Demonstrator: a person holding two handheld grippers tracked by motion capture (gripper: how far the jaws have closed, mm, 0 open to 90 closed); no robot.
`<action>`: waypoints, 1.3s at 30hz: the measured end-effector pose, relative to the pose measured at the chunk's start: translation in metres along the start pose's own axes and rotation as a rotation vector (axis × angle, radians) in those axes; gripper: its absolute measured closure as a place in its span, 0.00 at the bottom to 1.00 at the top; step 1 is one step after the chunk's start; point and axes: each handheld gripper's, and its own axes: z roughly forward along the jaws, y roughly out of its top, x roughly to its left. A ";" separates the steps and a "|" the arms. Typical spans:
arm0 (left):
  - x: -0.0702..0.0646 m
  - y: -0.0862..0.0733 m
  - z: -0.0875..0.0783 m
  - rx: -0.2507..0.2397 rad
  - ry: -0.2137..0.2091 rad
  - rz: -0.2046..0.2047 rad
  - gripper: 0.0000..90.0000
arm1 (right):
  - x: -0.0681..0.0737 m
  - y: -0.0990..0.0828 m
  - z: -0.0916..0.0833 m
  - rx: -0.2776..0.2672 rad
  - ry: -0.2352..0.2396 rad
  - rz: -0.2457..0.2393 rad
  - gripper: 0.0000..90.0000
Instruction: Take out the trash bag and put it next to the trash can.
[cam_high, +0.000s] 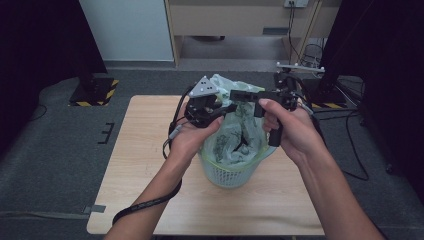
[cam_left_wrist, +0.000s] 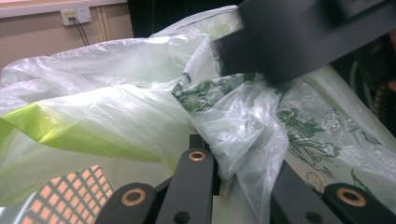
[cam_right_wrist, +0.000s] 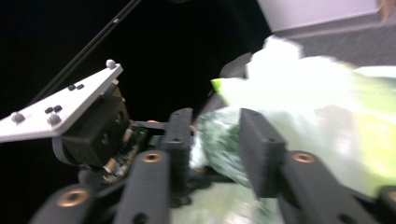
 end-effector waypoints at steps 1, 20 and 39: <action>0.002 0.001 -0.001 -0.002 0.002 -0.005 0.99 | -0.001 0.001 -0.001 -0.014 -0.005 -0.006 0.63; 0.013 0.030 -0.019 -0.082 -0.051 -0.098 0.99 | -0.014 -0.027 0.017 0.057 -0.080 -0.315 0.26; 0.007 0.022 -0.024 -0.116 -0.130 -0.060 0.73 | -0.021 -0.025 0.024 0.027 0.020 -0.224 0.99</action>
